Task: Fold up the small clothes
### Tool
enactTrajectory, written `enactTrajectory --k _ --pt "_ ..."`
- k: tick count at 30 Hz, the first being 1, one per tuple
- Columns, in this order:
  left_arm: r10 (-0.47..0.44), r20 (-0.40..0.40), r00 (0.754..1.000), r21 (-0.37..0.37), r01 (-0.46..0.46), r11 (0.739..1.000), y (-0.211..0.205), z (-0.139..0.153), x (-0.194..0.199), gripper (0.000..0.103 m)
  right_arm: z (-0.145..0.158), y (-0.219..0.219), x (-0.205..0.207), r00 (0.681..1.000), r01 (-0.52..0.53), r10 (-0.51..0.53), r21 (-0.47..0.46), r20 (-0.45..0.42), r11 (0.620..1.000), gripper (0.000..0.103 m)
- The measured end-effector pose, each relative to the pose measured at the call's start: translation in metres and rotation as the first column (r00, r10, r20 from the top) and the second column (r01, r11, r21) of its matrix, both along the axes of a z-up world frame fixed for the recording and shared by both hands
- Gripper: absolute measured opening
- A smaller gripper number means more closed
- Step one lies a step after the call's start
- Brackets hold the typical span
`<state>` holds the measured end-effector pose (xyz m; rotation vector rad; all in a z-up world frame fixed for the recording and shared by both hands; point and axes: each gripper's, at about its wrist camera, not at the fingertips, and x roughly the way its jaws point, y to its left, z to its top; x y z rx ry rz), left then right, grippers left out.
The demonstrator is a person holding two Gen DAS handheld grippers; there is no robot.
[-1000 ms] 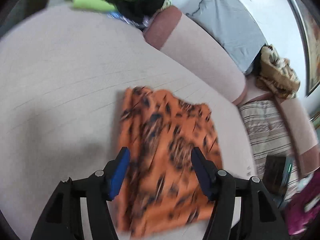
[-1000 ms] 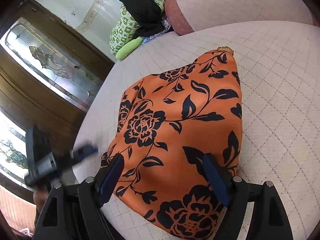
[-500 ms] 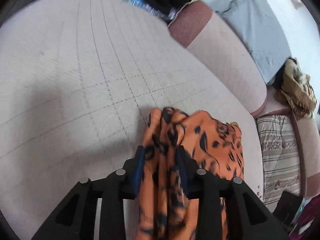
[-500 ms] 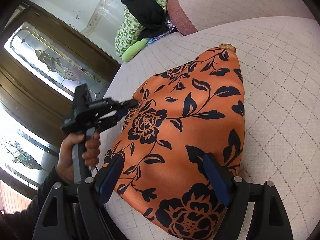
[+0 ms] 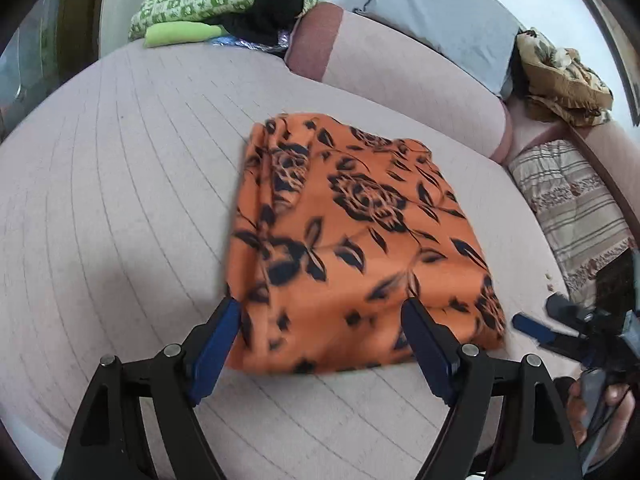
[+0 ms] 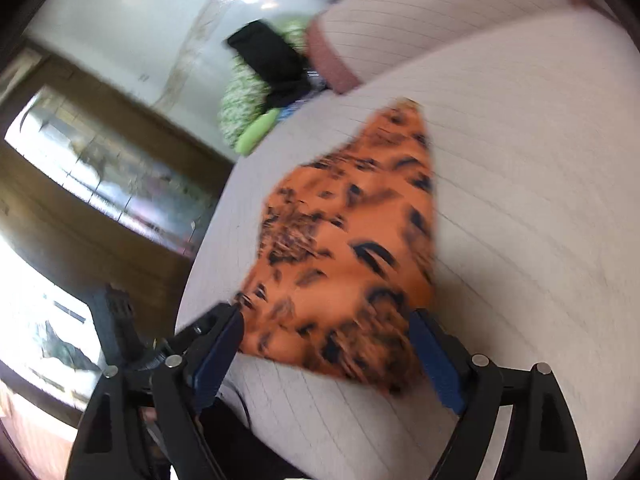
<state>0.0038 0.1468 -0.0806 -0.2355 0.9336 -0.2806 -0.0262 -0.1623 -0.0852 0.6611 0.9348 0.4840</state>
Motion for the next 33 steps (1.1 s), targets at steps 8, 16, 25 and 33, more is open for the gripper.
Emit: enactTrajectory --k 8,16,25,33 --pt "0.03 -0.006 1.0 -0.044 -0.031 0.999 0.018 0.013 0.044 0.083 -0.008 -0.024 0.014 0.998 0.035 -0.031 0.085 -0.046 0.996 0.087" --pt "-0.007 -0.119 0.993 -0.186 -0.015 0.983 0.033 -0.016 0.101 0.083 -0.02 -0.021 0.09 0.994 -0.005 0.012 0.069 -0.109 0.998 0.087" --pt "-0.031 -0.161 0.987 -0.162 0.005 0.987 0.025 -0.041 0.122 0.074 -0.05 0.006 0.14 0.978 -0.069 0.088 0.102 -0.189 0.992 0.087" --pt "-0.076 -0.137 0.988 -0.202 0.047 0.978 0.018 -0.039 0.118 0.034 -0.043 0.039 0.146 0.979 -0.137 0.123 -0.077 -0.164 0.988 0.05"
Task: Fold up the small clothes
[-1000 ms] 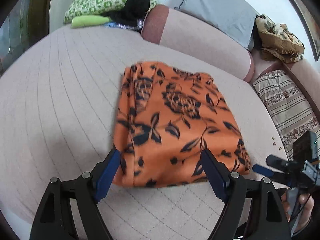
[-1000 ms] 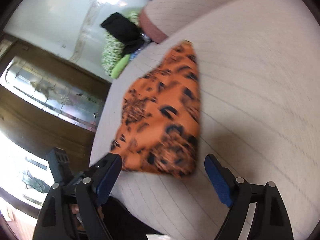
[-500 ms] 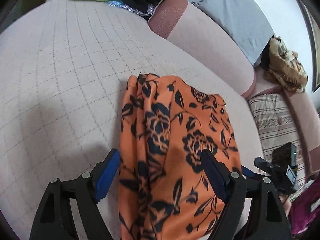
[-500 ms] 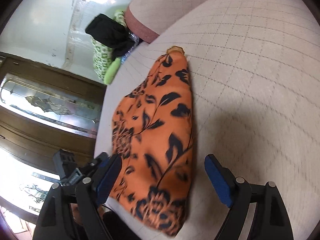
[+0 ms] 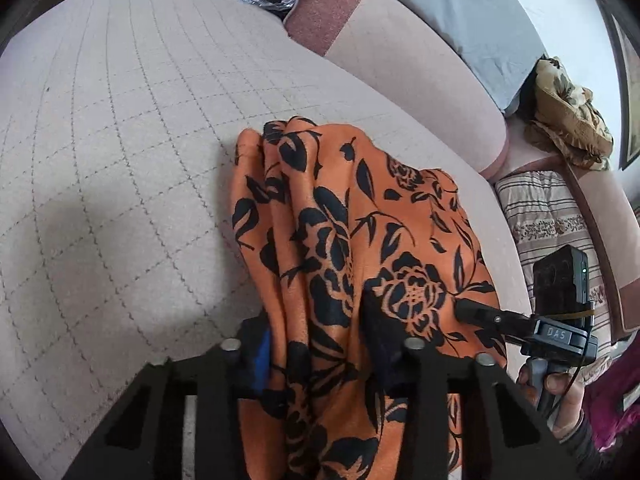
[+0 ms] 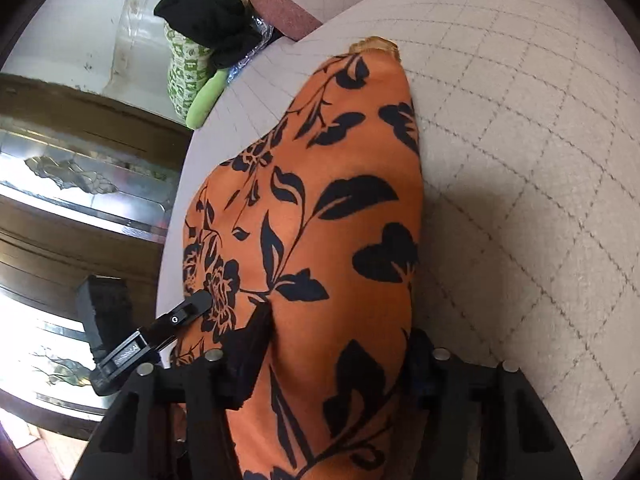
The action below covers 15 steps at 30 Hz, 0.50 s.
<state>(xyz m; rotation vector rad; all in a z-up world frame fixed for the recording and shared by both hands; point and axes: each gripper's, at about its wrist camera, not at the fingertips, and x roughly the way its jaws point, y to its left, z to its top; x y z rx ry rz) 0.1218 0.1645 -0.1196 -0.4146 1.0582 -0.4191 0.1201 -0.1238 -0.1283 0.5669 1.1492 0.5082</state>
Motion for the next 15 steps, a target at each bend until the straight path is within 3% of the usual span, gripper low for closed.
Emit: enactTrajectory --k 5,9,15 --pt "0.009 0.057 0.998 0.046 -0.012 0.999 -0.009 0.02 -0.009 0.026 0.031 0.009 -0.01 0.994 -0.048 0.054 -0.069 0.098 0.996 0.037" --pt "-0.014 0.145 0.989 0.063 0.005 0.998 -0.036 0.056 -0.015 0.026 0.061 0.001 -0.018 0.981 -0.062 0.079 -0.099 0.175 0.993 0.037" --pt "-0.023 0.224 0.974 0.14 -0.008 0.99 -0.093 0.095 -0.017 0.026 0.095 -0.045 -0.025 0.964 -0.005 0.026 -0.08 0.263 0.997 0.037"
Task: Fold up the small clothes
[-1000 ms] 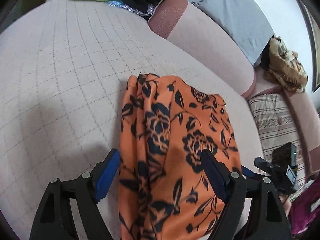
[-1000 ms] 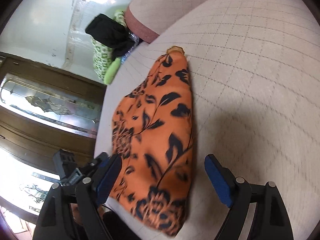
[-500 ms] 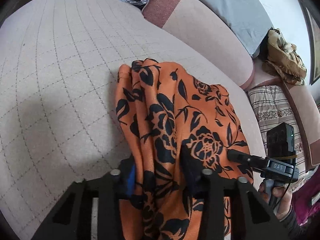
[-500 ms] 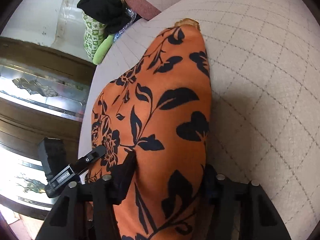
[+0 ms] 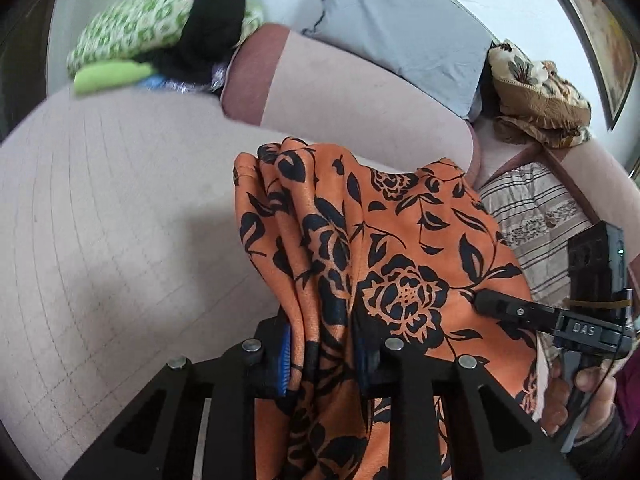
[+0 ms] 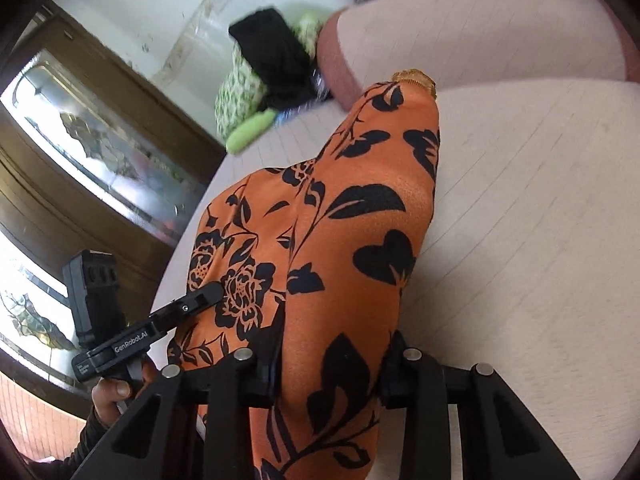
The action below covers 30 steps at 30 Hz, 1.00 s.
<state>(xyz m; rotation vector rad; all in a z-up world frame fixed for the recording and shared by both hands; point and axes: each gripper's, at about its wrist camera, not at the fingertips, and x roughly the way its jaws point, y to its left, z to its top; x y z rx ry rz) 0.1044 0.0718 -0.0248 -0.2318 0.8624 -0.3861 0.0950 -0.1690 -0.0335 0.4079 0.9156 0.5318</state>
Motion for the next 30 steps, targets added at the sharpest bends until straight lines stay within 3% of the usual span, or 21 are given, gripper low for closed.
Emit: enactTrajectory --k 7,22,30 --pt "0.018 0.013 1.0 0.087 -0.019 0.996 -0.035 0.012 -0.011 0.026 0.013 -0.036 -0.007 0.998 0.051 -0.051 0.005 0.02 0.999 0.037" --pt "0.013 0.009 1.0 0.114 -0.014 0.993 -0.05 0.011 -0.004 0.026 0.022 -0.048 -0.01 0.997 0.068 -0.068 0.007 0.032 0.998 0.037" --pt "-0.004 -0.016 1.0 0.124 0.006 0.992 -0.055 0.001 0.005 0.026 0.008 -0.067 0.003 0.996 0.092 -0.092 0.01 0.01 0.996 0.037"
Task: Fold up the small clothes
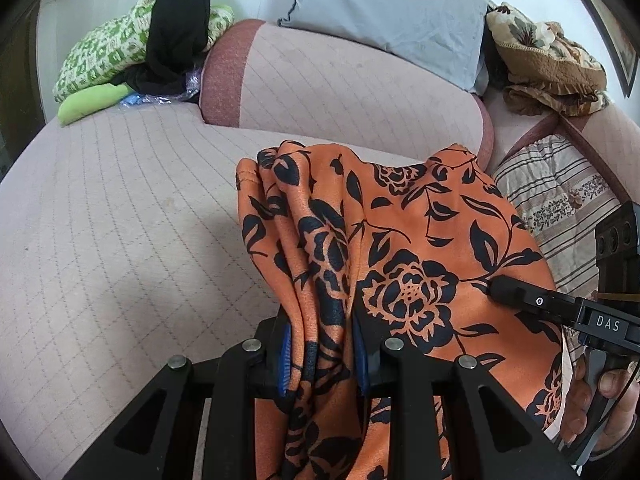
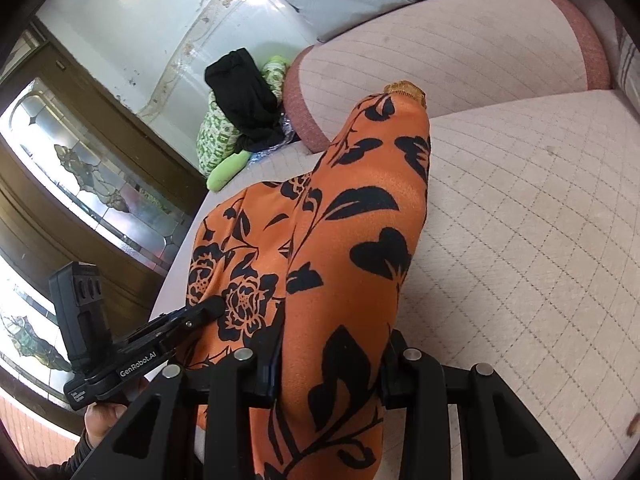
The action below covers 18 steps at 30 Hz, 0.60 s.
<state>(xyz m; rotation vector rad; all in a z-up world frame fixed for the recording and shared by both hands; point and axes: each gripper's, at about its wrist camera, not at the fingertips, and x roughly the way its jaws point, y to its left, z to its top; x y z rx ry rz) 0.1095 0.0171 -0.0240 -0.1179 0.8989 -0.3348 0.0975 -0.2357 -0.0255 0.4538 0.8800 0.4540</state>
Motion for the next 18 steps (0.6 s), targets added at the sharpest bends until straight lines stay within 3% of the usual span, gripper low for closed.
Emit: enactTrajectory --k 9,18 --pt "-0.009 0.027 1.0 0.003 0.009 1.0 0.0 0.011 -0.001 0.026 -0.004 -0.011 0.009 1.0 -0.005 0.005 0.012 0.002 1.0 0.037" --pt "-0.012 -0.03 0.999 0.023 0.013 1.0 -0.009 -0.019 0.013 0.026 -0.03 -0.021 0.022 0.999 -0.004 0.005 0.019 -0.052 1.0 0.037"
